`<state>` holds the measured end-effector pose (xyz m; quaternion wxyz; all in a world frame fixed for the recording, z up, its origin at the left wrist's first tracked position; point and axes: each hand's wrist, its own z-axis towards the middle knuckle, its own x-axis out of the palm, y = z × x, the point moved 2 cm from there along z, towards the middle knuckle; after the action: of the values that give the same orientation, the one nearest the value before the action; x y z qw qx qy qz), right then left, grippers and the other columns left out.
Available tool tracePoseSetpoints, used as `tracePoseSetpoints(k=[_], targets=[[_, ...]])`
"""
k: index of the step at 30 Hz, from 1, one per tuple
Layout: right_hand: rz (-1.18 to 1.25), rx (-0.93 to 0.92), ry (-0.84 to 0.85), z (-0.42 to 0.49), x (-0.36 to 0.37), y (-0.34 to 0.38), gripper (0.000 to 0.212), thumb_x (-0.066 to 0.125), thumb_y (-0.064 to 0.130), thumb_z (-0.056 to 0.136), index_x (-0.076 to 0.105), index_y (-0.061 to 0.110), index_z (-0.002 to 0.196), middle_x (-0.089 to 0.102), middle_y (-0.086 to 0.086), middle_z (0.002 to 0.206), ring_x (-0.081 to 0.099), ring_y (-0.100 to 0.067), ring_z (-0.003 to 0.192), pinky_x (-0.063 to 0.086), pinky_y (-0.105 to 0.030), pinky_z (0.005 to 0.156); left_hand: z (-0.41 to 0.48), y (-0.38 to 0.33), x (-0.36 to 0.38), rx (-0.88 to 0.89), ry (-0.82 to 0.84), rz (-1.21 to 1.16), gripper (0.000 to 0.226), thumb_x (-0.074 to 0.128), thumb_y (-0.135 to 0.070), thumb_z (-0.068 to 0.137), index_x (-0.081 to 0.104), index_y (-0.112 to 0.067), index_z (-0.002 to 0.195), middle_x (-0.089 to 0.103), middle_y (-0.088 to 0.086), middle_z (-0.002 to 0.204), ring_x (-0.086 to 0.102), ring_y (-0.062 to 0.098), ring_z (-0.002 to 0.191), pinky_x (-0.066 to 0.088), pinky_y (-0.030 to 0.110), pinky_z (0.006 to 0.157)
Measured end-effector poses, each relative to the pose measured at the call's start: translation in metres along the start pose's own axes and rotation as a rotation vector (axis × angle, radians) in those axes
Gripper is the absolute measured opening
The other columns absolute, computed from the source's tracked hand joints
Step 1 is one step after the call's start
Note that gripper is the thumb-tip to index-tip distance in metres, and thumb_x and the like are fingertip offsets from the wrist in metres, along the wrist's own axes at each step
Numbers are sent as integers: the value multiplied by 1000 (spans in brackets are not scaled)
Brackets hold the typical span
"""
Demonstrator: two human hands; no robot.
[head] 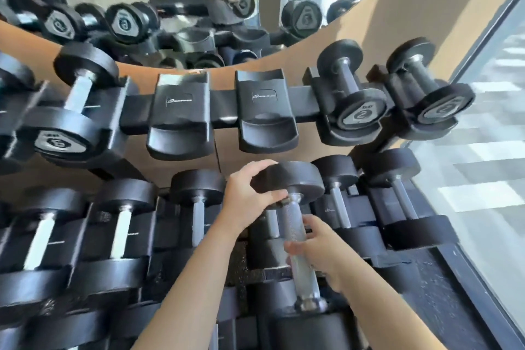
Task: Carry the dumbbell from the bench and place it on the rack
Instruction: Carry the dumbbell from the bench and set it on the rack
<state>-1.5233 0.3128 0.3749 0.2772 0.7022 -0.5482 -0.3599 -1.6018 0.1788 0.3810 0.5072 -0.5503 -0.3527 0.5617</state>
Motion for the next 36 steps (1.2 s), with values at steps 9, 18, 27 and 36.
tracePoseSetpoints(k=[9,18,27,36], targets=[[-14,-63,68,60,-20,68,44,58,6,86,41,16,126,61,-4,92,61,-11,61,46,-17,45,85,-6,-20,31,-79,-22,47,78,-7,63,64,-20,105,67,2,105,61,15,100,47,38,93],[-31,-121,55,124,-38,131,38,59,6,84,45,16,118,60,-2,86,62,-10,59,49,-19,48,175,-6,-36,89,-74,16,45,79,-10,62,63,-23,103,67,-2,104,61,14,100,46,34,91],[41,-202,-19,182,-47,189,37,60,4,83,47,14,116,62,-11,99,64,-25,78,54,-36,70,260,-7,-51,133,-62,-22,48,77,-12,63,62,-20,108,65,4,112,58,18,108,44,41,98],[137,-178,-37,240,-48,211,44,58,4,85,41,17,124,59,-12,114,63,-22,73,52,-33,68,317,8,-52,138,-12,-23,49,75,-16,61,61,-29,106,65,2,110,57,18,108,43,45,99]])
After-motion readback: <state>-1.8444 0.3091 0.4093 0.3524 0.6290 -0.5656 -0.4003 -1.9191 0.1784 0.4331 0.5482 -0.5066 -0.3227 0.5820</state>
